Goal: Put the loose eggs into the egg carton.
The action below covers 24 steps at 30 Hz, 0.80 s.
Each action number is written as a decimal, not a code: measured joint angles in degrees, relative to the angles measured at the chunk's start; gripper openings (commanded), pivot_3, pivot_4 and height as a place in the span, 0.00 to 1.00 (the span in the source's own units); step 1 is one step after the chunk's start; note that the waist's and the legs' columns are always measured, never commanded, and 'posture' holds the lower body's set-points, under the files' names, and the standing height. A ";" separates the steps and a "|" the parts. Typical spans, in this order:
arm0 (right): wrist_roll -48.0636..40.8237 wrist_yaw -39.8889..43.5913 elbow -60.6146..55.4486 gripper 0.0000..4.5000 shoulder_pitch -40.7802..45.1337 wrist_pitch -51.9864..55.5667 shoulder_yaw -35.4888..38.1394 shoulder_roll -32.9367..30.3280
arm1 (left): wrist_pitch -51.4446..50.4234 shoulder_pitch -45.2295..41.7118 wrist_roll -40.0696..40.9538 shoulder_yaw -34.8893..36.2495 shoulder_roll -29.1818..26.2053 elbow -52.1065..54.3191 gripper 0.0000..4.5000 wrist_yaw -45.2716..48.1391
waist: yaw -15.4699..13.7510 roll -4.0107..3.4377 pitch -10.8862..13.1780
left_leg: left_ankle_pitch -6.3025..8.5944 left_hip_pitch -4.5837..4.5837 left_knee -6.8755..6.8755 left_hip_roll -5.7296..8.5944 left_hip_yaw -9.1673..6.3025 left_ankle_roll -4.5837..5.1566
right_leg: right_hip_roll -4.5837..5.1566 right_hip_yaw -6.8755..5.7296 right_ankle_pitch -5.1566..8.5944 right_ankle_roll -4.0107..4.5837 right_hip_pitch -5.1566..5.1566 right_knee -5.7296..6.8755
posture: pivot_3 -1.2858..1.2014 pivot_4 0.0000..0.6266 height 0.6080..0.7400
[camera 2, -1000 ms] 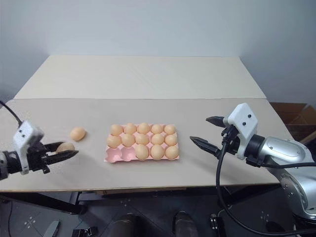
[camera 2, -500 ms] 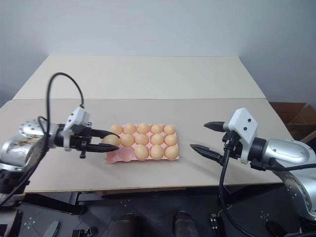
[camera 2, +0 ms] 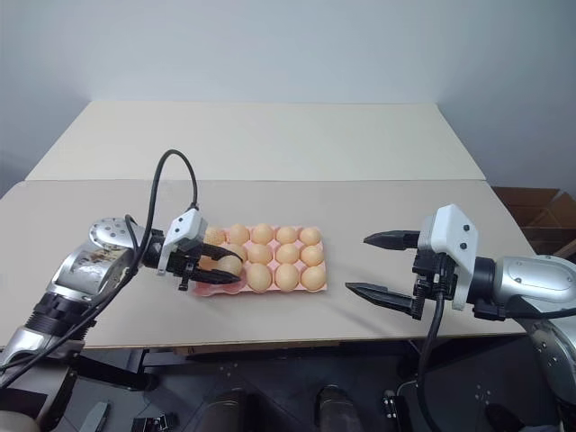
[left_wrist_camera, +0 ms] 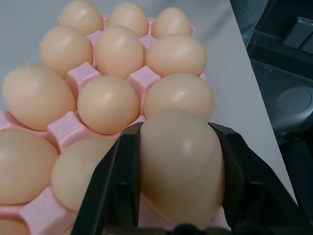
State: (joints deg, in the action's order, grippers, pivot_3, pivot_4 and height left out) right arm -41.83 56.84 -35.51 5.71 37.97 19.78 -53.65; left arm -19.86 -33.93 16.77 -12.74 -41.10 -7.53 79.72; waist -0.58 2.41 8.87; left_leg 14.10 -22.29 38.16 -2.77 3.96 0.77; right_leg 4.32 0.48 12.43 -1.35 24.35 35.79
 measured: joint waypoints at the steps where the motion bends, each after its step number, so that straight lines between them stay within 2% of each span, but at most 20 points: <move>1: 0.02 -0.04 0.00 1.00 0.00 -0.16 0.00 0.00 | -0.14 0.00 -0.10 -0.13 0.34 0.01 0.69 -0.04 | -0.02 0.00 0.00 | 0.00 0.00 0.00 0.00 -0.01 0.00 | 0.00 0.00 0.00 0.00 0.00 0.00 | 0.52 0.24 1.00; 5: 0.03 -0.19 0.00 1.00 0.00 -0.26 0.00 0.00 | -0.17 0.00 -0.71 -0.43 0.29 0.42 0.96 0.29 | 0.01 0.00 0.00 | 0.00 0.01 0.00 0.00 -0.01 0.01 | 0.00 0.01 -0.01 0.01 0.00 0.01 | 0.52 0.24 1.00; 6: 0.03 -0.35 0.00 1.00 0.00 -0.27 0.00 0.00 | -0.13 0.00 -0.86 -0.42 0.11 0.48 0.99 0.23 | 0.01 0.00 0.00 | 0.00 0.01 0.01 0.00 -0.01 0.01 | 0.00 0.00 0.00 0.01 0.00 0.03 | 0.52 0.24 1.00; 11: 0.07 -0.76 0.09 1.00 0.05 -0.43 -0.04 0.01 | -1.64 0.06 0.01 2.75 -2.80 1.67 0.99 -0.31 | 0.12 0.00 0.00 | 0.00 0.01 0.04 -0.02 -0.02 0.01 | -0.01 0.00 0.01 -0.01 0.01 0.05 | 0.52 0.24 1.00; 15: 0.36 -0.69 0.82 1.00 0.73 -1.24 -0.90 0.03 | -2.77 3.93 4.84 13.15 -8.23 4.29 0.99 -0.82 | 0.74 -0.01 0.00 | 0.06 0.02 0.03 -0.06 -0.02 0.09 | -0.01 0.02 0.00 0.01 0.03 0.04 | 0.52 0.24 1.00; 19: 1.16 -0.30 2.08 1.00 1.24 -1.94 -1.49 0.05 | -6.04 14.71 9.41 25.12 -14.47 8.22 0.99 -1.49 | 1.34 -0.01 0.00 | 0.07 0.07 0.03 -0.10 -0.02 0.10 | 0.03 0.01 0.02 0.00 0.02 0.06 | 0.52 0.24 1.00; 20: 1.22 -0.15 2.47 1.00 1.36 -2.10 -1.58 0.05 | -6.84 16.94 10.05 27.33 -15.33 8.83 0.99 -1.59 | 1.29 -0.02 0.00 | 0.06 0.08 0.03 -0.09 -0.01 0.09 | 0.05 0.00 0.05 -0.04 0.00 0.06 | 0.52 0.24 1.00; 24: 1.62 0.61 3.50 1.00 2.56 -3.14 -3.30 0.08 | -9.54 32.99 11.24 43.80 -17.15 13.35 0.99 -3.03 | 1.38 -0.03 0.01 | 0.07 0.14 0.01 -0.16 -0.01 0.08 | 0.06 0.01 0.11 0.02 0.04 0.06 | 0.52 0.24 1.00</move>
State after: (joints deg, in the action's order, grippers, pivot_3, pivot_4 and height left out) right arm -40.21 57.45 -32.02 8.27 34.83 16.48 -53.57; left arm -29.40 -0.94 28.01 31.06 -58.25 5.82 76.69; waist 0.80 2.38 8.88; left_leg 14.17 -22.16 38.17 -2.93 3.95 0.85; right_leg 4.38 0.49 12.54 -1.34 24.40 35.85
